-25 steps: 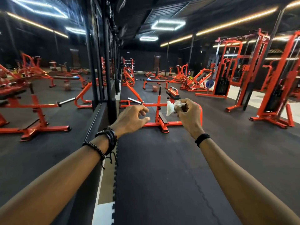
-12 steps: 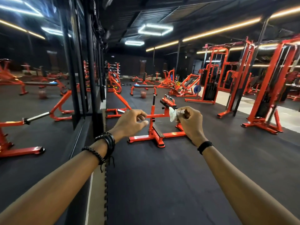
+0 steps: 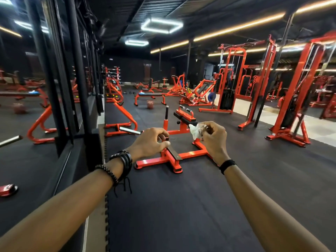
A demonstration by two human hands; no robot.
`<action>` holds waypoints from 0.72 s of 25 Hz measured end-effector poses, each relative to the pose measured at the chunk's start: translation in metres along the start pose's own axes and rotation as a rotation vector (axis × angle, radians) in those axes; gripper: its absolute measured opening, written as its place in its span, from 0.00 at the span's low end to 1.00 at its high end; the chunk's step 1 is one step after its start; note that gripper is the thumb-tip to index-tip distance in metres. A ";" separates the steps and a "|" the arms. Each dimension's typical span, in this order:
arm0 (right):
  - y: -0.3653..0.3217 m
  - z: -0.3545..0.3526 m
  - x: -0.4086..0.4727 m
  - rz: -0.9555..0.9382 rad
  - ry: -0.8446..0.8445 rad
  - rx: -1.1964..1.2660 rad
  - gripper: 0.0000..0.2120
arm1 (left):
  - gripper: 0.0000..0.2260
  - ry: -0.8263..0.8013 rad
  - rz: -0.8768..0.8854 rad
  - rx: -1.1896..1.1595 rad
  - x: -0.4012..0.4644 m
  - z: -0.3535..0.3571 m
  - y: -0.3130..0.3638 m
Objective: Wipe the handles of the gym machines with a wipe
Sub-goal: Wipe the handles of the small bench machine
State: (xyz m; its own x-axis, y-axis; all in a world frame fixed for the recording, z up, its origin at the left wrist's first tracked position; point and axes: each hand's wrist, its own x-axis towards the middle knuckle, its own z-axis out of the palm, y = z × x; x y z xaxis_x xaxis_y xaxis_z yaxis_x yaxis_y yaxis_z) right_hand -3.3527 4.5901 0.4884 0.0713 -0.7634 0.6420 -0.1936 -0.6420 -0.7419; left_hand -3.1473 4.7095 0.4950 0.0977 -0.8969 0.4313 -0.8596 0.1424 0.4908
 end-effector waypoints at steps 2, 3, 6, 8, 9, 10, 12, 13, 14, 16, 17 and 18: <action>0.016 0.032 0.052 0.026 0.060 0.013 0.09 | 0.15 -0.036 0.013 0.078 0.057 -0.018 -0.033; 0.022 0.049 0.077 0.024 0.088 0.015 0.08 | 0.16 -0.038 0.024 0.107 0.085 -0.028 -0.048; 0.041 0.104 0.132 0.033 0.105 -0.009 0.06 | 0.19 0.056 0.012 0.061 0.146 -0.047 -0.102; 0.062 0.147 0.155 0.053 0.071 -0.029 0.04 | 0.17 0.066 -0.012 0.029 0.176 -0.042 -0.148; 0.075 0.169 0.165 0.071 0.047 -0.025 0.04 | 0.16 0.048 -0.025 0.025 0.190 -0.036 -0.174; 0.091 0.191 0.174 0.098 0.027 -0.008 0.04 | 0.16 0.033 -0.037 0.016 0.204 -0.029 -0.200; 0.122 0.235 0.195 0.138 0.015 0.011 0.04 | 0.17 0.011 -0.045 0.002 0.236 -0.019 -0.253; 0.138 0.254 0.207 0.163 0.009 0.022 0.04 | 0.16 0.005 -0.043 0.001 0.253 -0.016 -0.277; 0.154 0.271 0.219 0.202 0.005 0.051 0.04 | 0.16 0.002 -0.037 -0.005 0.271 -0.014 -0.297; 0.184 0.310 0.252 0.307 0.005 0.123 0.04 | 0.17 0.002 -0.036 -0.014 0.314 -0.013 -0.340; 0.194 0.328 0.273 0.354 0.011 0.146 0.05 | 0.18 -0.009 -0.038 -0.009 0.338 -0.017 -0.359; 0.203 0.344 0.293 0.388 0.029 0.154 0.06 | 0.21 -0.029 -0.035 -0.001 0.362 -0.019 -0.376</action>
State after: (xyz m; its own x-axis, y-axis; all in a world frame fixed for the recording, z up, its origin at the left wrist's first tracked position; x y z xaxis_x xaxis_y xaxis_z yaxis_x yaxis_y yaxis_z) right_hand -3.0345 4.2118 0.4593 -0.0060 -0.9500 0.3122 -0.0518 -0.3115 -0.9488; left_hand -2.7793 4.3394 0.4808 0.1132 -0.9129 0.3921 -0.8555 0.1111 0.5057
